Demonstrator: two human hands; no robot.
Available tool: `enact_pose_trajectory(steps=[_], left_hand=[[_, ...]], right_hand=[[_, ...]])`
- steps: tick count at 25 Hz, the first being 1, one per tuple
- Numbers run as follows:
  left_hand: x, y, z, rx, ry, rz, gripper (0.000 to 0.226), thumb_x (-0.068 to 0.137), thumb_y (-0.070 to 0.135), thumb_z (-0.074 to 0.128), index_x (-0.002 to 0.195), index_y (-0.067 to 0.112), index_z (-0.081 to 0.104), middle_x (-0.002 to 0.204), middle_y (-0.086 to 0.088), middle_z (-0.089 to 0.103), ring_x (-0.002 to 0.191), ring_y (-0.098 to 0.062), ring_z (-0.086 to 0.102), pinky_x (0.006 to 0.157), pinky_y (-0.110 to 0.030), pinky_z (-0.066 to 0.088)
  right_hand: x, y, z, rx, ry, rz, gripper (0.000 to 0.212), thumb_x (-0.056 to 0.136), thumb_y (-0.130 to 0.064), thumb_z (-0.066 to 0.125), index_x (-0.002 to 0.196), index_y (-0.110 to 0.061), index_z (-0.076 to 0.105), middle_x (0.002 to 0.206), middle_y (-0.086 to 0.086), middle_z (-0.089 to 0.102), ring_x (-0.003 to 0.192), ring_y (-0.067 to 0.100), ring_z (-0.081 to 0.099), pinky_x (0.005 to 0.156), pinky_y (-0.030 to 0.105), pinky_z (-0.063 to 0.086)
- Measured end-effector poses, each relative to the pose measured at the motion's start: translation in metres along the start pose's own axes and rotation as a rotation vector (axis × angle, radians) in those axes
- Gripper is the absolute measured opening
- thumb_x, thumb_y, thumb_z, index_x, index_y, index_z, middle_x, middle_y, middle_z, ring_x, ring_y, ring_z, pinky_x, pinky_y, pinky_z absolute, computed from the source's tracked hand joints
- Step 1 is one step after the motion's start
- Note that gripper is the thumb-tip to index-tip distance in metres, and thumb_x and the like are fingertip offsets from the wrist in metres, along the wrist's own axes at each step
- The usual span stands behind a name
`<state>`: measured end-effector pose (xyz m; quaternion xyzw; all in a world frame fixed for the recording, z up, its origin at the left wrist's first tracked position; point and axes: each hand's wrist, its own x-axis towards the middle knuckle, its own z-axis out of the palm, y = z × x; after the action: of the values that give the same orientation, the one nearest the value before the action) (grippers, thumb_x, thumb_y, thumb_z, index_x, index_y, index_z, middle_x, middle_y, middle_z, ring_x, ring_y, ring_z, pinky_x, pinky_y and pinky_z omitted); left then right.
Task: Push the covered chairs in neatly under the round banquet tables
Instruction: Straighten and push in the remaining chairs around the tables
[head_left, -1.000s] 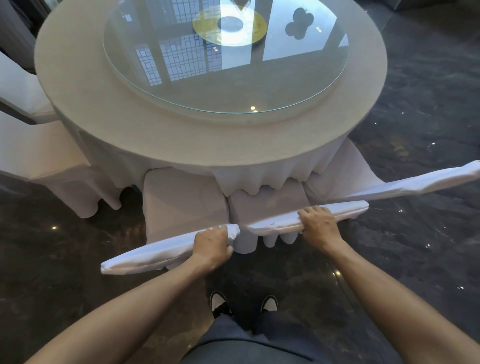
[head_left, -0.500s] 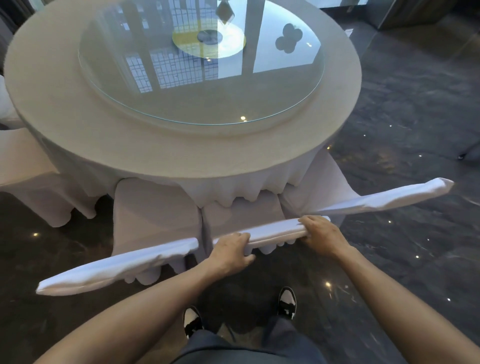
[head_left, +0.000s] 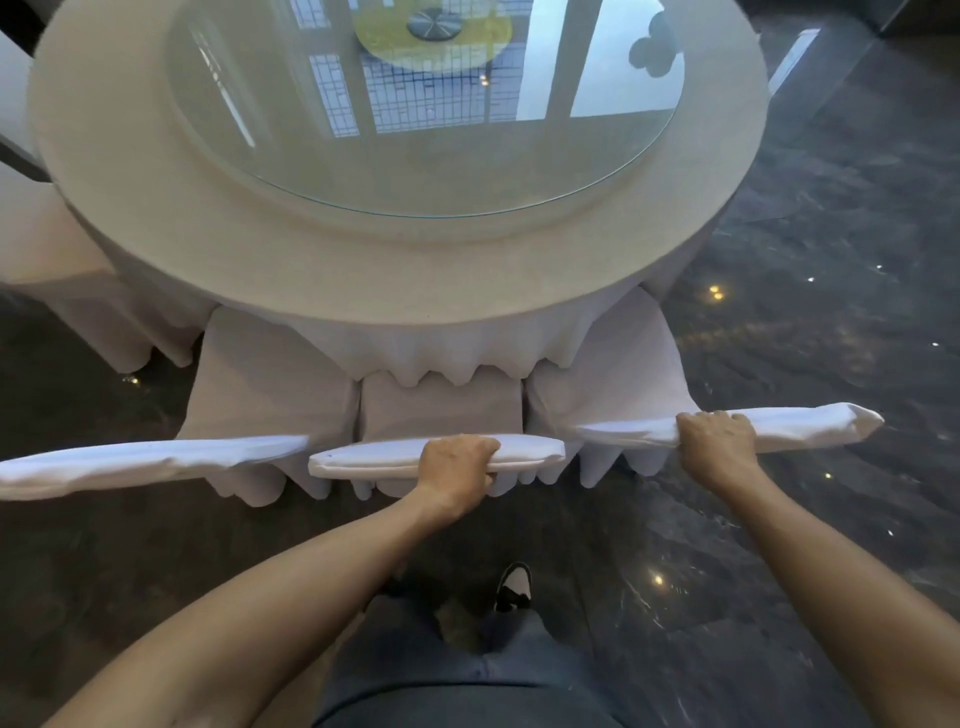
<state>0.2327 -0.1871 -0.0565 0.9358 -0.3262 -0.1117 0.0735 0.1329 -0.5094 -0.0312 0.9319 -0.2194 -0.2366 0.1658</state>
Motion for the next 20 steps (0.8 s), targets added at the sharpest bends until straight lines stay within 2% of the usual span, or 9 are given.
enact_pose_trajectory(steps=[3, 6, 12, 17, 20], left_hand=[[0.002, 0.002, 0.004, 0.033, 0.0, -0.016, 0.029, 0.082, 0.034, 0.069, 0.111, 0.03, 0.069, 0.092, 0.001, 0.072, 0.079, -0.02, 0.065, 0.065, -0.031, 0.044], [0.005, 0.007, 0.002, 0.017, -0.002, -0.036, 0.027, 0.082, 0.033, 0.069, 0.108, 0.03, 0.071, 0.089, 0.001, 0.072, 0.077, -0.02, 0.065, 0.065, -0.031, 0.046], [0.015, 0.018, -0.003, 0.014, -0.001, -0.052, 0.026, 0.082, 0.035, 0.066, 0.107, 0.031, 0.071, 0.091, 0.002, 0.072, 0.079, -0.021, 0.065, 0.063, -0.03, 0.038], [0.02, 0.021, 0.001, -0.01, 0.037, -0.075, 0.024, 0.083, 0.034, 0.068, 0.106, 0.03, 0.073, 0.088, 0.003, 0.073, 0.076, -0.017, 0.064, 0.067, -0.03, 0.048], [0.024, 0.022, 0.001, -0.006, 0.035, -0.061, 0.023, 0.082, 0.035, 0.068, 0.104, 0.031, 0.073, 0.086, 0.004, 0.072, 0.073, -0.016, 0.063, 0.065, -0.029, 0.047]], right_hand=[[0.001, 0.001, -0.002, -0.005, -0.005, -0.055, 0.018, 0.081, -0.018, 0.056, 0.094, -0.023, 0.069, 0.091, -0.001, 0.071, 0.084, 0.021, 0.066, 0.068, 0.031, 0.041], [-0.002, 0.005, -0.005, -0.032, -0.005, -0.108, 0.017, 0.081, -0.02, 0.057, 0.09, -0.022, 0.071, 0.085, 0.0, 0.072, 0.077, 0.019, 0.068, 0.06, 0.029, 0.039], [-0.001, 0.014, -0.004, -0.036, 0.034, -0.153, 0.017, 0.084, -0.024, 0.058, 0.091, -0.02, 0.072, 0.082, 0.001, 0.072, 0.071, 0.02, 0.067, 0.062, 0.03, 0.047], [0.0, 0.013, 0.001, -0.078, 0.035, -0.154, 0.016, 0.087, -0.02, 0.059, 0.095, -0.021, 0.072, 0.086, -0.001, 0.072, 0.074, 0.017, 0.068, 0.068, 0.029, 0.053], [0.002, 0.012, -0.001, -0.095, 0.023, -0.145, 0.017, 0.087, -0.021, 0.058, 0.096, -0.022, 0.072, 0.086, -0.002, 0.073, 0.076, 0.017, 0.068, 0.069, 0.028, 0.053]])
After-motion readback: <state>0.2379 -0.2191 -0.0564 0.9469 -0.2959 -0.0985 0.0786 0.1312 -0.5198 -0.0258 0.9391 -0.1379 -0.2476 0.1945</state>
